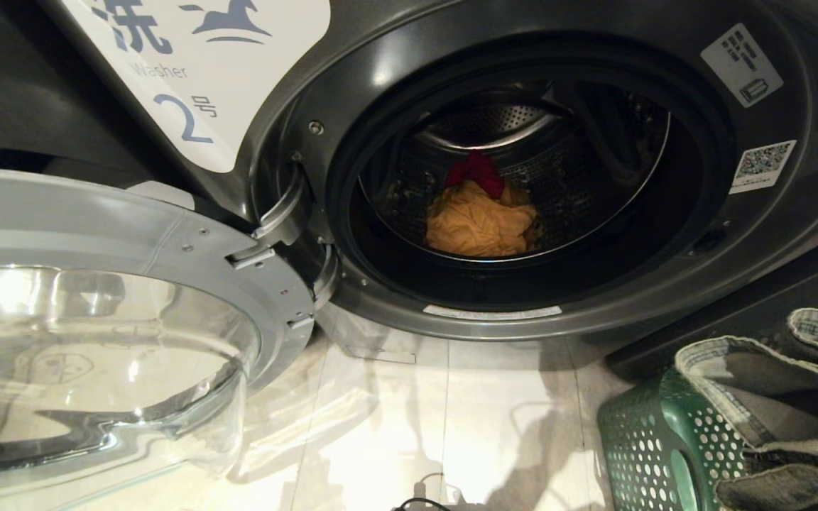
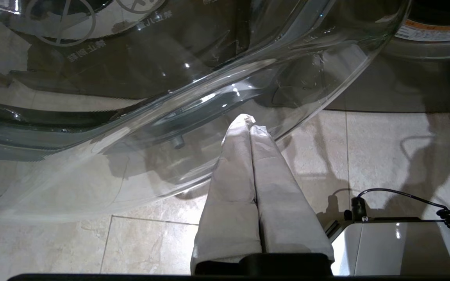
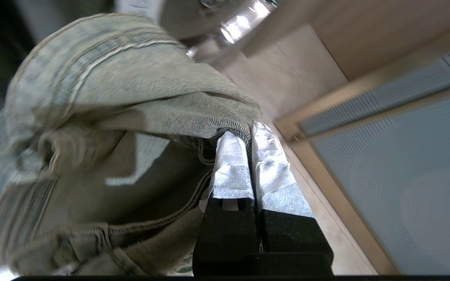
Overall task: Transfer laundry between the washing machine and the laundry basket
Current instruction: Pick a cloth and place it into the basket
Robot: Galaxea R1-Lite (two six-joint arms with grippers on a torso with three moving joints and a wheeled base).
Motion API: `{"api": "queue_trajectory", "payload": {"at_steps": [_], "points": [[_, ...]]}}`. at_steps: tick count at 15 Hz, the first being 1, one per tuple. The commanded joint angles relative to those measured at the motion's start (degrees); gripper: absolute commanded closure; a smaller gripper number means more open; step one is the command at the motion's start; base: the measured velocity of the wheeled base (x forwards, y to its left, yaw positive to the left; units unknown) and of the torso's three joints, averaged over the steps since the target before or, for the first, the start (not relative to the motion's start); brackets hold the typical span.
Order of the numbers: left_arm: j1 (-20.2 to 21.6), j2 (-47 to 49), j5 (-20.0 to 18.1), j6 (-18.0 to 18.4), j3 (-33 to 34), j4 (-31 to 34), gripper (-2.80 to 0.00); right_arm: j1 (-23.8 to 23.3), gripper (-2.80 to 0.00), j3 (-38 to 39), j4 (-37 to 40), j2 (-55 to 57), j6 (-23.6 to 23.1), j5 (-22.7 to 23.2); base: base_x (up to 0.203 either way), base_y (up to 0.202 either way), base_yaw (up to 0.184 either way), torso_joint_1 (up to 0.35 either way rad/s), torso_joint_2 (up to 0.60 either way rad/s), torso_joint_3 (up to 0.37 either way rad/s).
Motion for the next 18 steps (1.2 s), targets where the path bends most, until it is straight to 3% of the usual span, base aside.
{"api": "queue_trajectory", "payload": {"at_steps": [1, 5, 12, 18], "points": [[0.0, 0.1, 0.0, 0.0, 0.0, 0.0, 0.00, -1.1, 0.00, 1.0, 0.3, 4.3, 0.0, -0.9, 0.000, 0.000, 0.000, 0.000, 0.00, 0.000], [0.0, 0.1, 0.0, 0.0, 0.0, 0.0, 0.00, -4.7, 0.00, 3.2, 0.3, 6.6, 0.2, -0.8, 0.000, 0.000, 0.000, 0.000, 0.00, 0.000], [0.0, 0.1, 0.0, 0.0, 0.0, 0.0, 0.00, -6.6, 0.00, 7.2, 0.3, 17.1, 4.2, -1.0, 0.000, 0.000, 0.000, 0.000, 0.00, 0.000], [0.0, 0.1, 0.0, 0.0, 0.0, 0.0, 0.00, -9.2, 0.00, 7.7, 0.2, 23.5, 4.5, -1.1, 0.000, 0.000, 0.000, 0.000, 0.00, 0.000]]}}
